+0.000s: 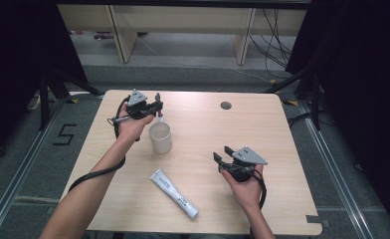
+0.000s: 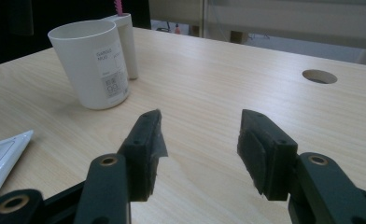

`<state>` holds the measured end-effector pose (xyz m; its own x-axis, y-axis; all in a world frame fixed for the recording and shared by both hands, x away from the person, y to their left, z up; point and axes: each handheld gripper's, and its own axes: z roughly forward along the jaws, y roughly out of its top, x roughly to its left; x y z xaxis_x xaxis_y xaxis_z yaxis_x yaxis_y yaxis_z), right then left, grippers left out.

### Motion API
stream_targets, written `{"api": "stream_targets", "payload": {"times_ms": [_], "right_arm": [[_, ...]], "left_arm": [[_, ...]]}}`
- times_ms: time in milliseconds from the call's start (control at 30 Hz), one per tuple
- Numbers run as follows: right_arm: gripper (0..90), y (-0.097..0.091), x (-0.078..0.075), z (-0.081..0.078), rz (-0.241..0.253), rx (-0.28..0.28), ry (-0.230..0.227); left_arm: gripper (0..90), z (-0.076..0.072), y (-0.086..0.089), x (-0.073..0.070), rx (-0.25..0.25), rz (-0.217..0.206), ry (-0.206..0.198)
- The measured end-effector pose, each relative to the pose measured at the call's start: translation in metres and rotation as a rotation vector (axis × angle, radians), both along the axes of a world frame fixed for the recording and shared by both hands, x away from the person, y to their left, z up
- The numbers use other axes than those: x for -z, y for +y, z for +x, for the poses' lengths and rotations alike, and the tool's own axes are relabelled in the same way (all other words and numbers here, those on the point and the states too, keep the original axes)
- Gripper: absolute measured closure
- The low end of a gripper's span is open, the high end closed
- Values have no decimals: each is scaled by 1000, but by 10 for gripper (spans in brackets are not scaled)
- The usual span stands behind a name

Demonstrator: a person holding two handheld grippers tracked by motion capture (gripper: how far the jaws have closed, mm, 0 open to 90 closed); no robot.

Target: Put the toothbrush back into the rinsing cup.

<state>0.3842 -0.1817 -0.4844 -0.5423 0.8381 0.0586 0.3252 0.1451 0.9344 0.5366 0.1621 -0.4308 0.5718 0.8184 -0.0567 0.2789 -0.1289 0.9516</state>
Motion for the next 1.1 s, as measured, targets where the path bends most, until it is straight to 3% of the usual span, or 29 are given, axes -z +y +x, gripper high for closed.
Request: {"api": "stream_targets", "payload": {"times_ms": [333, 500, 600, 733, 867, 1100], "right_arm": [[493, 0, 0, 0, -2, 1, 12], [492, -1, 1, 2, -21, 5, -20], [491, 1, 2, 2, 5, -7, -6], [491, 0, 1, 2, -10, -3, -20], [490, 1, 1, 2, 1, -12, -2], [487, 1, 1, 1, -5, -8, 9]], "left_arm": [[824, 1, -1, 6, 6, 13, 25], [822, 2, -1, 9, 9, 20, 42], [822, 2, -1, 11, 9, 20, 42], [820, 2, -1, 11, 8, 20, 45], [805, 2, 0, 12, 5, 21, 50], [705, -2, 3, 11, 2, 14, 63]]}}
